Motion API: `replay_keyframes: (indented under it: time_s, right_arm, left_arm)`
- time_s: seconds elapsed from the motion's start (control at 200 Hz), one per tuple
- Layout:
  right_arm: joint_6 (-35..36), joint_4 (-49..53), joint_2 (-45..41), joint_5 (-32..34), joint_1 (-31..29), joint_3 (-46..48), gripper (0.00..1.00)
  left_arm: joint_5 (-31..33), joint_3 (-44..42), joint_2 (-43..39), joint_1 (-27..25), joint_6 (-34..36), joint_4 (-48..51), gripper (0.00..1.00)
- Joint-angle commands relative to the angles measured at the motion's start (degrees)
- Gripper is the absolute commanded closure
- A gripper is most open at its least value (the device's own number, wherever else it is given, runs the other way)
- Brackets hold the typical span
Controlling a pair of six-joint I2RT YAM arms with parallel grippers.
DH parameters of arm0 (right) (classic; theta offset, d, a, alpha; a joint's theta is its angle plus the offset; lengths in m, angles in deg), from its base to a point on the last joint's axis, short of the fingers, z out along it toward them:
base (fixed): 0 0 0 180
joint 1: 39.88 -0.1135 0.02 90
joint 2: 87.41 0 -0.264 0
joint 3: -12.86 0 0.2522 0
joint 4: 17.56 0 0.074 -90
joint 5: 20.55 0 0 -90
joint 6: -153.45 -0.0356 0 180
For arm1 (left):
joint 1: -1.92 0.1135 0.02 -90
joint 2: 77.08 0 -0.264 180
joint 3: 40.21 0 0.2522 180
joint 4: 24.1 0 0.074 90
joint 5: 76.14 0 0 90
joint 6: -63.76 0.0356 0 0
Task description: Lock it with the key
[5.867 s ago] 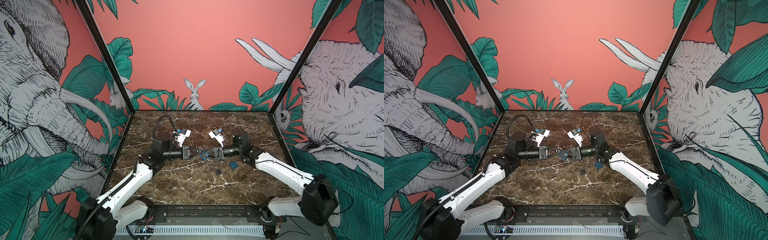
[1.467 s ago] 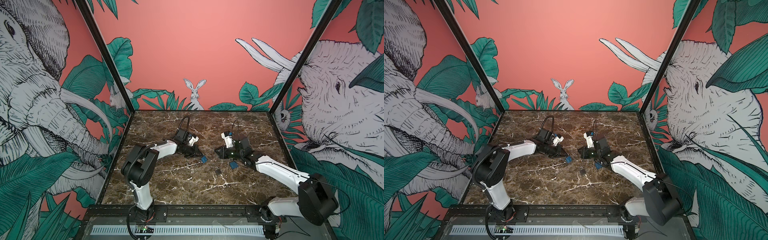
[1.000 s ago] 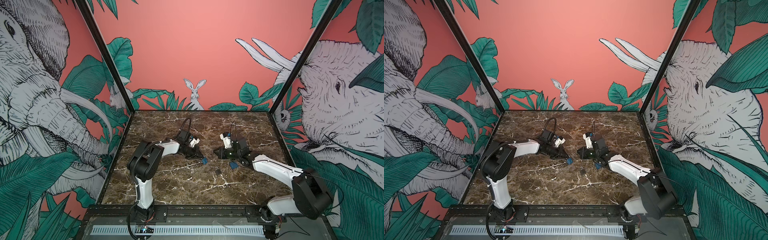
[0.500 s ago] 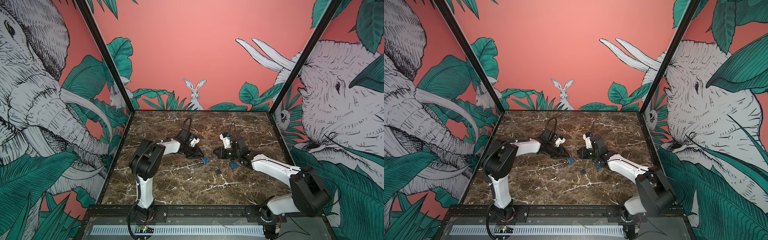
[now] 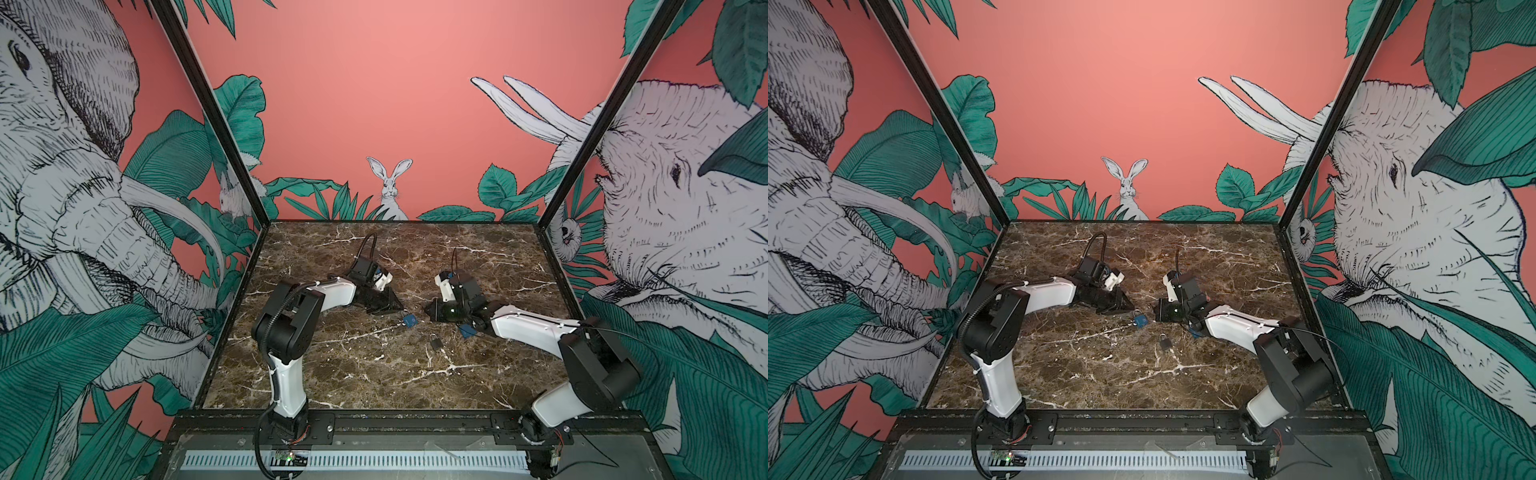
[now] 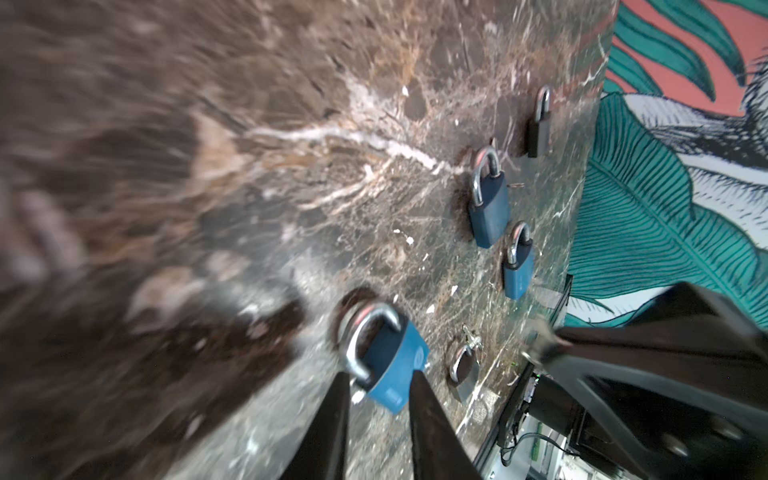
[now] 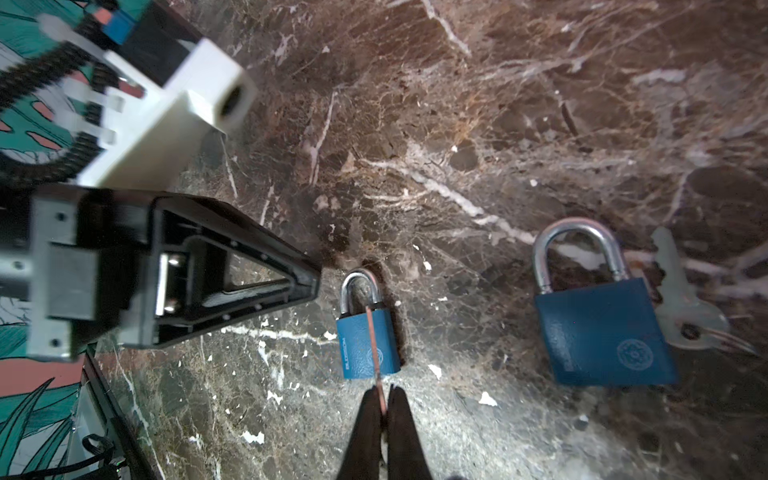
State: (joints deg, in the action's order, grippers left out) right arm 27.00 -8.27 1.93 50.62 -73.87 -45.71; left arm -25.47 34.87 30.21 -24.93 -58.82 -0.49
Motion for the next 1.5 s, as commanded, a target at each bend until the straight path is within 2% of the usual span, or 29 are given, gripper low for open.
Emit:
replay_keyframes:
  time_s: [0.0,0.505,0.86,1.095,1.26,1.37,1.39,1.495]
  right_arm:
    - [-1.3,-1.8,1.9,1.4,-1.0,-2.0,1.0]
    - [-3.2,-4.6,10.1,1.9,-2.6,-4.6,0.99]
    - [-3.8,-4.9,11.1,1.1,-2.7,-4.8,0.86]
    - [-2.4,-1.8,7.6,2.0,-2.8,-5.7,0.81]
    - [0.7,3.7,2.9,5.6,-2.9,-6.5,0.8]
    - [3.1,7.2,-1.1,7.9,-2.9,-7.0,0.79]
    - [3.5,7.8,-1.7,8.2,-2.9,-7.1,0.79]
    - [5.6,10.9,-4.6,10.9,-2.9,-7.3,0.79]
  left_arm:
    - [1.0,-2.3,-4.6,1.4,-1.2,-0.5,0.72]
    - [1.8,-6.1,-11.8,2.9,-1.8,-0.1,0.71]
    - [2.0,-7.0,-13.3,3.6,-2.0,0.2,0.71]
    - [2.0,-7.4,-14.1,3.6,-2.2,0.1,0.71]
    - [3.1,-8.0,-16.5,3.8,-1.9,-0.2,0.71]
    - [4.4,-8.1,-18.3,3.8,-1.2,0.3,0.71]
    - [6.5,-8.3,-18.7,3.8,-1.2,0.3,0.71]
    - [9.1,-9.4,-21.8,3.8,-1.1,-0.6,0.7]
